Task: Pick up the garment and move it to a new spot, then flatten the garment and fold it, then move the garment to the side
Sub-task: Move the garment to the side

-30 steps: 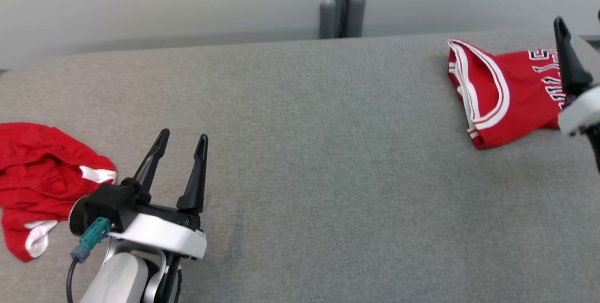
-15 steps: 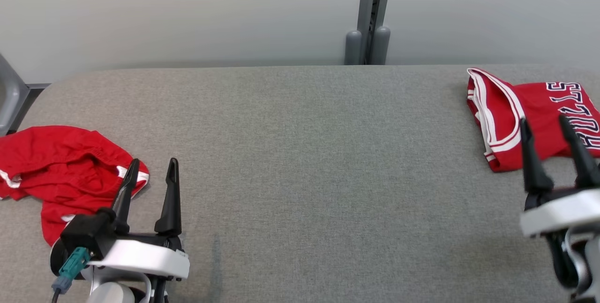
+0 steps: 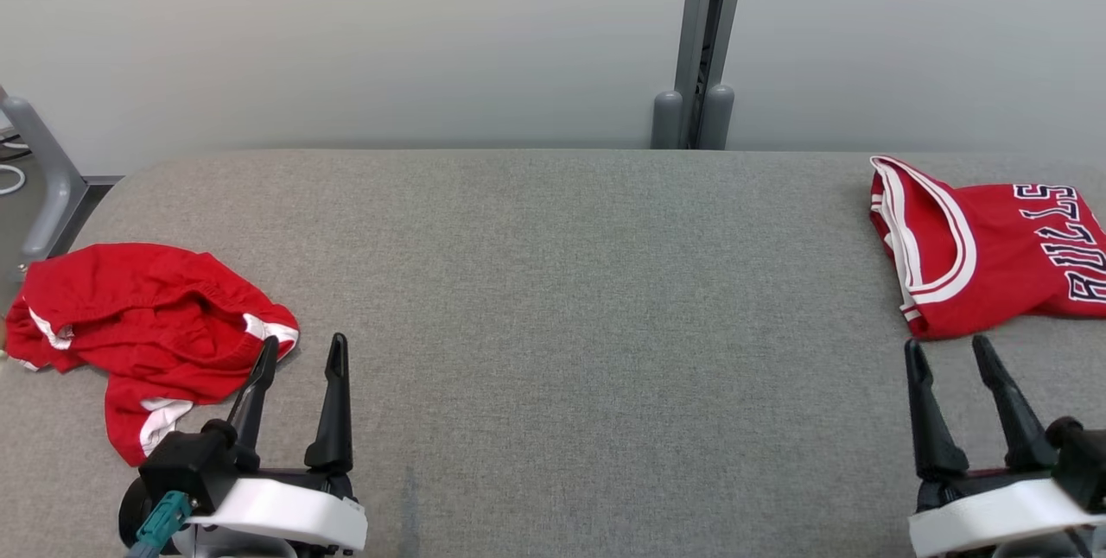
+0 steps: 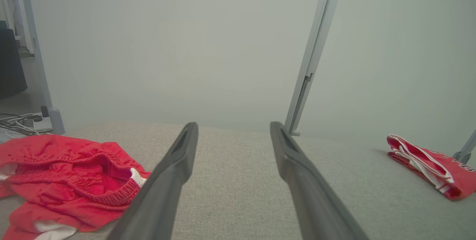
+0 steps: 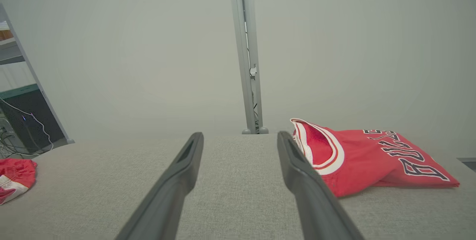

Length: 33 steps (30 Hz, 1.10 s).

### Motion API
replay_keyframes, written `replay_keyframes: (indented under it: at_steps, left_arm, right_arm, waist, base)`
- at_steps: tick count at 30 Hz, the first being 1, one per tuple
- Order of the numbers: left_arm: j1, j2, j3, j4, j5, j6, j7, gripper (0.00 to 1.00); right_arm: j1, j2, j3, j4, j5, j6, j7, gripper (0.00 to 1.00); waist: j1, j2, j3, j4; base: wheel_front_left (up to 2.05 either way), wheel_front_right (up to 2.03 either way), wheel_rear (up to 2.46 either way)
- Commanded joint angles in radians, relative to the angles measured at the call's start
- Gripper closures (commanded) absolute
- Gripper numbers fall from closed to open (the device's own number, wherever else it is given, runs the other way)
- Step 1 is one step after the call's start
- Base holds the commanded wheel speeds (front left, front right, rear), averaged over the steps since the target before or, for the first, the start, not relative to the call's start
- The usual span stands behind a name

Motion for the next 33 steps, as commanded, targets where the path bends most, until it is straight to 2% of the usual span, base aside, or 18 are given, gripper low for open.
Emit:
replay_keyframes:
  at_steps: [1, 12, 22, 27, 33]
  left_arm:
    - [0.010, -0.002, 0.008, -0.001, 0.011, -0.006, -0.001, 0.00]
    - [0.000, -0.037, 0.045, 0.021, 0.057, -0.053, -0.001, 0.00]
    - [-0.001, -0.055, 0.068, 0.026, 0.085, -0.075, -0.001, 0.00]
    - [-0.016, -0.062, 0.078, 0.032, 0.092, -0.082, -0.001, 0.00]
    - [-0.023, -0.068, 0.087, 0.038, 0.101, -0.088, -0.001, 0.00]
  right_arm:
    - [0.011, -0.002, 0.002, -0.007, -0.007, 0.001, -0.003, 0.00]
    - [0.022, 0.006, 0.020, -0.032, -0.003, 0.001, -0.003, 0.00]
    - [0.030, 0.002, 0.027, -0.029, 0.002, 0.001, -0.003, 0.00]
    - [0.024, -0.002, 0.027, -0.029, 0.004, 0.001, -0.003, 0.00]
    - [0.019, 0.000, 0.039, -0.025, 0.009, 0.001, -0.003, 0.00]
  waist:
    - [0.0000, 0.0000, -0.001, 0.000]
    - [0.0000, 0.0000, 0.000, -0.006]
    - [0.0000, 0.0000, 0.001, 0.010]
    - [0.0000, 0.0000, 0.006, 0.040]
    - [0.0000, 0.0000, 0.011, 0.107]
  base:
    - [0.00, 0.00, 0.00]
    - [0.00, 0.00, 0.00]
    - [0.00, 0.00, 0.00]
    - [0.00, 0.00, 0.00]
    - [0.00, 0.00, 0.00]
